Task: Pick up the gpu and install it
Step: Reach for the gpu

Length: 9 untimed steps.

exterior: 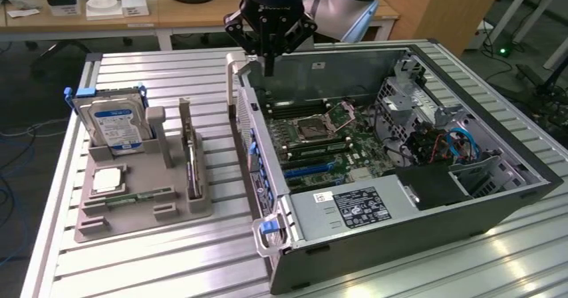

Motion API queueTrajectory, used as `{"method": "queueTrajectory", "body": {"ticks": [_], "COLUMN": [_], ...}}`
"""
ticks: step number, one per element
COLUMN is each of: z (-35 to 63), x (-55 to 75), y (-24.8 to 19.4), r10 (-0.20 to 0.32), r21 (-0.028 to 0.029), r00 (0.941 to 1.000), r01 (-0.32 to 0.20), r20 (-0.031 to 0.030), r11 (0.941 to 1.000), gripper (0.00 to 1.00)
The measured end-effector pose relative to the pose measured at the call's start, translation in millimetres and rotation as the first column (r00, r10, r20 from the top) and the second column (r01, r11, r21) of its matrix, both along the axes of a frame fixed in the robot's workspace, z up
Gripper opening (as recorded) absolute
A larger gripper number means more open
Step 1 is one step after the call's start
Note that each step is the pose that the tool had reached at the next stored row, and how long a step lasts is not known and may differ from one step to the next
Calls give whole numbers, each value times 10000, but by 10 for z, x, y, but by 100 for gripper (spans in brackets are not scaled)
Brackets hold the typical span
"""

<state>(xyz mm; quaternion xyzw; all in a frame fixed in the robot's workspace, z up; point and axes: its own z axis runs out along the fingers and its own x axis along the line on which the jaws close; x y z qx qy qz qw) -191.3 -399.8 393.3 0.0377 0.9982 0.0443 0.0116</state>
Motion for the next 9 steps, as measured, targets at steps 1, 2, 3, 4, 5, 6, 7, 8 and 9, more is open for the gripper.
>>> {"method": "queueTrajectory", "body": {"ticks": [1,2,3,4,5,6,7,8,9], "z": [0,0,0,0,0,0,0,0,0], "x": [-9,-18,-27,-36,-45,-54,-63,-73,-82], "y": [0,-1,-1,-1,-1,-1,-1,-1,-1], "r10": [0,1,1,0,0,0,0,0,0], "r21": [0,-1,0,0,0,0,0,1,1], "r00": [10000,10000,10000,10000,10000,10000,10000,10000,10000], "r01": [0,-1,-1,0,0,0,0,0,0], "r20": [0,0,1,0,0,0,0,1,0], "r11": [10000,10000,10000,10000,10000,10000,10000,10000,10000], "gripper": [10,10,10,10,10,10,10,10,10]}}
